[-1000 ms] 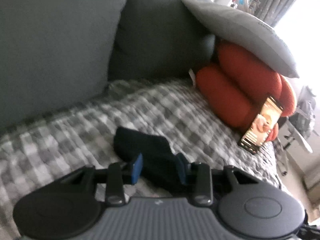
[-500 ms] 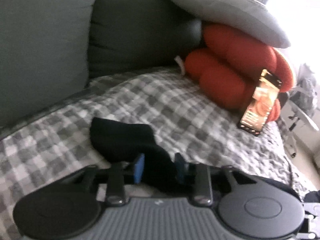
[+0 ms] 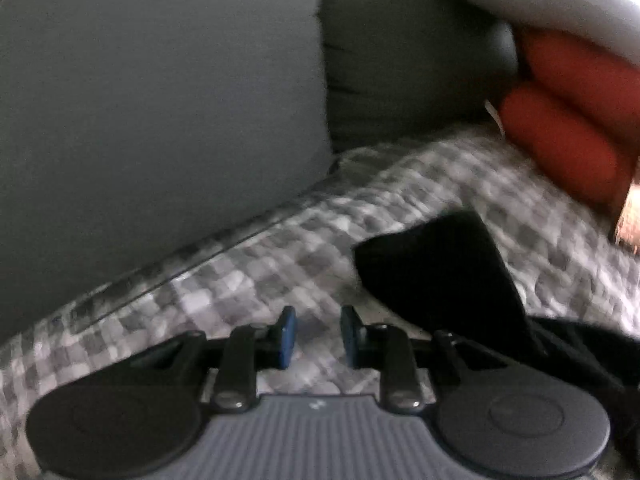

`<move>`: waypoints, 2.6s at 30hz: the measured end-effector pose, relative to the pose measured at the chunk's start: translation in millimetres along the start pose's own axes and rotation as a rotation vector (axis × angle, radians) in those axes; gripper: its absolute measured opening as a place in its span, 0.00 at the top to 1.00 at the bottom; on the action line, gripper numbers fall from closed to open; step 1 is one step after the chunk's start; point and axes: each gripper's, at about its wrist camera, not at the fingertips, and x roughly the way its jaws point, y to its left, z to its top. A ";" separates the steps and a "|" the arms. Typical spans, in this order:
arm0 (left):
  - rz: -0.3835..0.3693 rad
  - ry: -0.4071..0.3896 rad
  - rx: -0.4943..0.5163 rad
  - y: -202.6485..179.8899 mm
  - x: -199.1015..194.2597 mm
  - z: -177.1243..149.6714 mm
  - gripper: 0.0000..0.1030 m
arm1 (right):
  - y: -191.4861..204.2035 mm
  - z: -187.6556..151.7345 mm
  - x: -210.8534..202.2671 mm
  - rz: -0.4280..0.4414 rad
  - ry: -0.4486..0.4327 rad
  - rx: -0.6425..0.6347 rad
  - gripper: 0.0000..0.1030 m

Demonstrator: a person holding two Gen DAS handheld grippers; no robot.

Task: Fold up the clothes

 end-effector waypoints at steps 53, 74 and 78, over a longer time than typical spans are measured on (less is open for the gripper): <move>-0.074 0.086 -0.275 36.7 -30.5 -22.1 0.92 | -6.1 -7.9 -1.6 0.082 0.098 0.040 0.58; -0.275 0.194 -0.335 -18.9 -3.4 1.4 0.50 | 13.3 -15.3 12.3 -0.071 0.101 -0.165 0.92; -0.268 0.211 -0.358 -23.4 0.9 4.1 0.47 | 3.2 -6.4 -1.3 0.046 0.092 -0.087 0.99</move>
